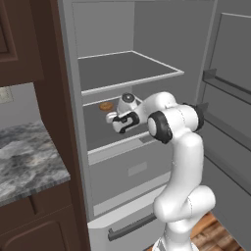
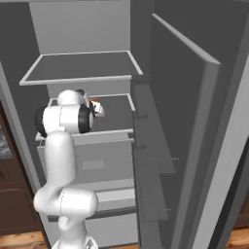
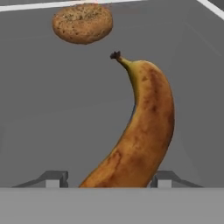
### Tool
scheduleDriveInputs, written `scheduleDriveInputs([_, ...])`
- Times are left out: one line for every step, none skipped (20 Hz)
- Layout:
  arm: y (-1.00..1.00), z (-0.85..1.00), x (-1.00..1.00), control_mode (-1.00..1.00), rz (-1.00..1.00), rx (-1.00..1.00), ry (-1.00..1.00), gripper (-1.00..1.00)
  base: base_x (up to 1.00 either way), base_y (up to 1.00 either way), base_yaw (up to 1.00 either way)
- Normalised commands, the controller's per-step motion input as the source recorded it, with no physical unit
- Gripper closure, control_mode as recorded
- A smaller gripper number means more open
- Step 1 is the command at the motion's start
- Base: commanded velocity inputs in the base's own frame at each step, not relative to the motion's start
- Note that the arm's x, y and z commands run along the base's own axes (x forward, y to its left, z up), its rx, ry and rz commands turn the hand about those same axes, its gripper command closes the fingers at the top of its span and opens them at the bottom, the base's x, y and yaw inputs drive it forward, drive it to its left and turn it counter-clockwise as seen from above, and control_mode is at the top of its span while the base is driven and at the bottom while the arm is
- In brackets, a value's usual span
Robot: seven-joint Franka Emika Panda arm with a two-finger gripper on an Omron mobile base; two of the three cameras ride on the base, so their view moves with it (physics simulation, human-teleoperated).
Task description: Pick the banana and tangerine from the fridge and place them on the plate next to the blender to make a fruit smoothie.
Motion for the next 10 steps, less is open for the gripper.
scheduleDriveInputs([-0.13,0.08,-0.81,-1.00,0.00,0.02,-0.26,1.00,0.00,0.00,0.00])
scheduleDriveInputs([-0.12,0.27,-0.84,-1.00,0.00,0.01,-0.27,1.00,0.00,0.00,0.00])
scheduleDriveInputs([-0.11,0.38,-0.89,-1.00,0.00,0.01,-0.31,1.00,0.00,0.00,0.00])
scheduleDriveInputs([-0.11,0.56,-0.91,-1.00,0.00,0.01,-0.31,1.00,0.00,0.00,0.00])
scheduleDriveInputs([-0.11,0.59,-0.98,-1.00,0.00,0.00,-0.32,1.00,0.00,0.00,0.00])
scheduleDriveInputs([-0.12,0.67,-1.00,-1.00,0.00,0.01,-0.30,1.00,0.00,0.00,0.00])
scheduleDriveInputs([-0.13,0.69,-1.00,-1.00,0.00,0.01,-0.28,1.00,0.00,0.00,0.00])
scheduleDriveInputs([-0.11,0.81,-1.00,-1.00,0.00,0.01,-0.25,1.00,0.00,0.00,0.00])
scheduleDriveInputs([-0.11,0.86,-1.00,-1.00,0.00,0.00,-0.24,1.00,0.00,0.00,0.00])
scheduleDriveInputs([-0.10,0.91,-1.00,-1.00,0.00,0.00,-0.22,1.00,0.00,0.00,0.00])
